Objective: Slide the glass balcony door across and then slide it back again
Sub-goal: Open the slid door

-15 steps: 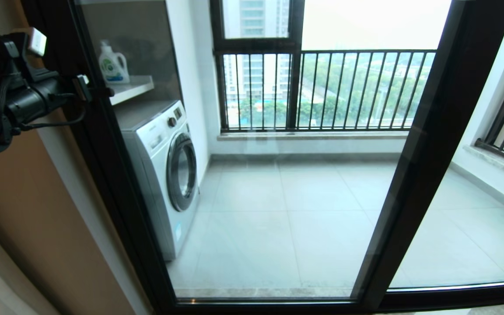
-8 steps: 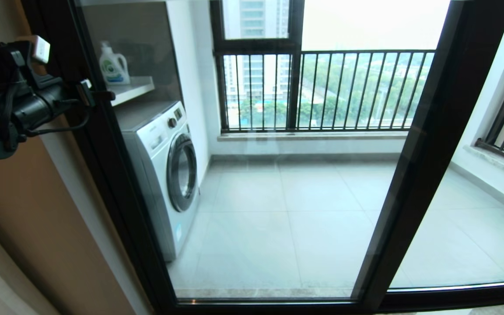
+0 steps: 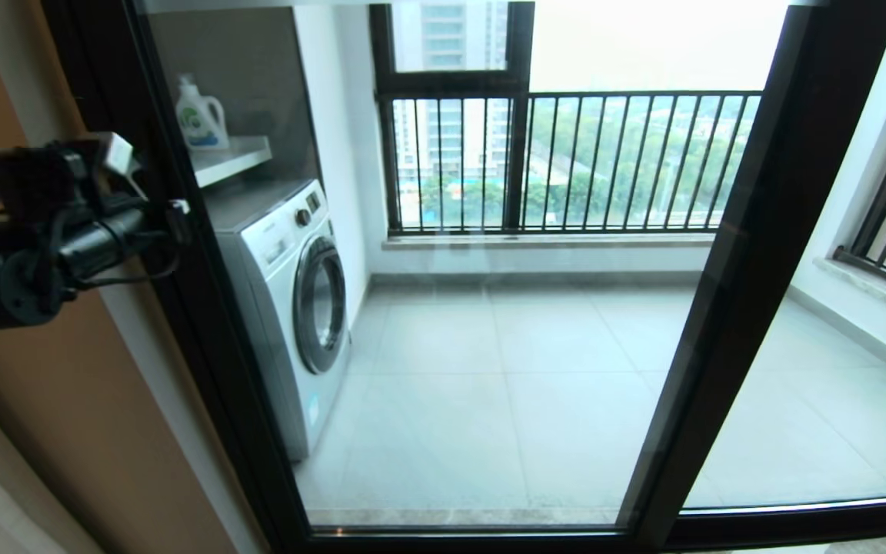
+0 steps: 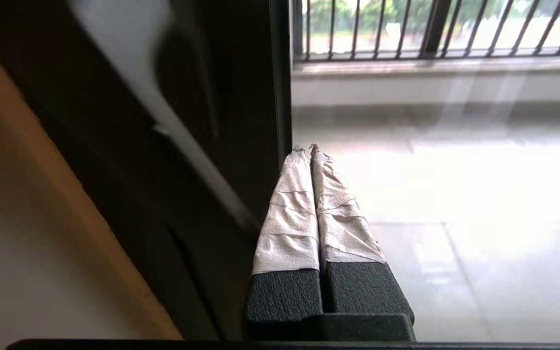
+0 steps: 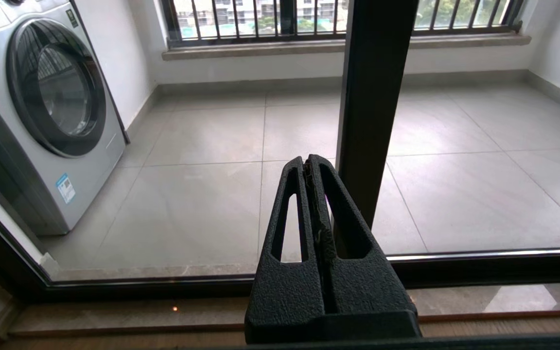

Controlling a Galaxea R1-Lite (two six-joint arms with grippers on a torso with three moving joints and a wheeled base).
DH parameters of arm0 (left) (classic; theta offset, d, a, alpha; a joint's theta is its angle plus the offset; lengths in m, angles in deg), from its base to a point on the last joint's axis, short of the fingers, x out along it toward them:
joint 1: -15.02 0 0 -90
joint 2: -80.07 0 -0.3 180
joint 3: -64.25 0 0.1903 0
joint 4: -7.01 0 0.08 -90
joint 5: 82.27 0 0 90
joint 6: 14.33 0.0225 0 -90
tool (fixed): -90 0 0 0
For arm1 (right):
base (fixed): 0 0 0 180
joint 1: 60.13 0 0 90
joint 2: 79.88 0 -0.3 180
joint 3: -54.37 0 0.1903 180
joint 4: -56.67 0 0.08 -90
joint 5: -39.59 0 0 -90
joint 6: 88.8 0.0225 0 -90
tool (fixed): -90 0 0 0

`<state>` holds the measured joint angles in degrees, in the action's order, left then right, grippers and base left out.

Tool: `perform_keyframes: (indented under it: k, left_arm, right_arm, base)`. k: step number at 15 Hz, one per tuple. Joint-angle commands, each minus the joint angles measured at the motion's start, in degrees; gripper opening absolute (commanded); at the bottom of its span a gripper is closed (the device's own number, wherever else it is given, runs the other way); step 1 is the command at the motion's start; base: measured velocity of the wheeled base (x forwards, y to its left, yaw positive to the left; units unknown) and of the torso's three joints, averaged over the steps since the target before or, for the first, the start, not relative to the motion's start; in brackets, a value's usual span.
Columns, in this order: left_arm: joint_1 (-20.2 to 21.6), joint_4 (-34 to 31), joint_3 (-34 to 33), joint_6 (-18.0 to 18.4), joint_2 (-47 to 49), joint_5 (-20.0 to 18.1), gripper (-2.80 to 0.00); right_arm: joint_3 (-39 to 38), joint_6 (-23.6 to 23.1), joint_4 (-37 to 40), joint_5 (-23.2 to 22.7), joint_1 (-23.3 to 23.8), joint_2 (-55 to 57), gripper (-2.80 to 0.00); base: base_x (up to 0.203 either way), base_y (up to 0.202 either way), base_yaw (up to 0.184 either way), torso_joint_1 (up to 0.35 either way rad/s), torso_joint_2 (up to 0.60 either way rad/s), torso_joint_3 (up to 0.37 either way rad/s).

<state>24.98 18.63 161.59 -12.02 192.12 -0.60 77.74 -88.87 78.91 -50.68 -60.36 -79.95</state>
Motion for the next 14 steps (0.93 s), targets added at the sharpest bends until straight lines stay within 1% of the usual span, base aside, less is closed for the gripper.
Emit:
perform_keyframes:
  k: [1, 5, 7, 14]
  left_arm:
    - [0.23, 1.93, 0.21, -0.03, 0.85, 0.15, -2.8]
    - [0.62, 1.93, 0.21, -0.02, 1.15, 0.2, -2.8]
    - [1.73, 1.93, 0.12, -0.03, 1.15, 0.16, -2.8]
    - [7.65, 2.06, -1.55, 0.67, 0.79, -0.17, -2.8]
  right_arm:
    - [-0.44, -0.01, 0.07, -0.08, -0.03, 0.07, -2.8]
    - [-0.44, -0.01, 0.07, -0.08, -0.03, 0.07, -2.8]
    - [-0.44, -0.01, 0.07, -0.08, -0.03, 0.07, -2.8]
    - [-0.44, -0.01, 0.07, -0.08, -0.03, 0.07, -2.8]
  base:
    - [0.0, 0.0, 0.0, 0.0, 0.0, 0.0]
    - [0.0, 0.0, 0.0, 0.007, 0.0, -0.002]
    - [0.0, 0.0, 0.0, 0.0, 0.0, 0.0]
    - [0.0, 0.0, 0.0, 0.0, 0.0, 0.0]
